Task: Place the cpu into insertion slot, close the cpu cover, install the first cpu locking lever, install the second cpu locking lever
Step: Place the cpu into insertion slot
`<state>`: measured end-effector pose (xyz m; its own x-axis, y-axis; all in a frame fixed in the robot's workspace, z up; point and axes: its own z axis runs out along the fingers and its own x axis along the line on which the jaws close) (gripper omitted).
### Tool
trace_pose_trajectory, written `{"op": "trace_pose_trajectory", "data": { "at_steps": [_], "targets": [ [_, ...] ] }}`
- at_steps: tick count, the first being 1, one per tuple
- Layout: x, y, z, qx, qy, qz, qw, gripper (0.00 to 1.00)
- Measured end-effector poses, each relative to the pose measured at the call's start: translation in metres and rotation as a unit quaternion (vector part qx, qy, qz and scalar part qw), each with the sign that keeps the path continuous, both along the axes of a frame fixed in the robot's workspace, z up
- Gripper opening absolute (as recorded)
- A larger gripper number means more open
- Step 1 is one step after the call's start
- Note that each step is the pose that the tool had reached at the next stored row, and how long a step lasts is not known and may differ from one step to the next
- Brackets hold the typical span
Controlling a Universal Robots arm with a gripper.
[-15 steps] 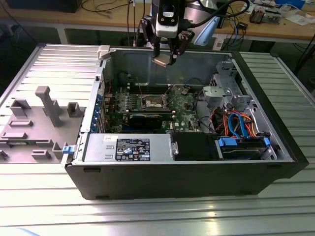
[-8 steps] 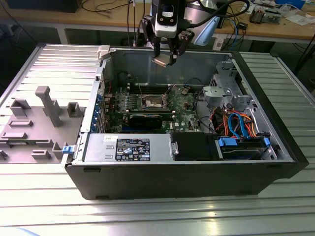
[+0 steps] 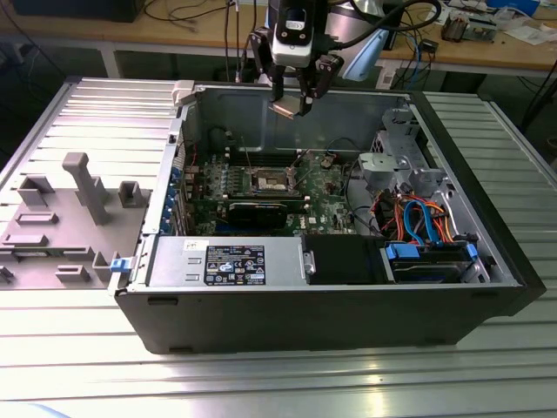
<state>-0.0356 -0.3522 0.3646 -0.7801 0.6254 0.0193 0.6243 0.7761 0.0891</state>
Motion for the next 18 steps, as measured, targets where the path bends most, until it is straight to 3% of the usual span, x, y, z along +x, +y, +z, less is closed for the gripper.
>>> {"op": "trace_pose_trajectory", "data": {
  "at_steps": [18],
  "targets": [
    [0.0, 0.0, 0.0, 0.0, 0.0, -0.015, 0.9999, 0.54]
  ]
}}
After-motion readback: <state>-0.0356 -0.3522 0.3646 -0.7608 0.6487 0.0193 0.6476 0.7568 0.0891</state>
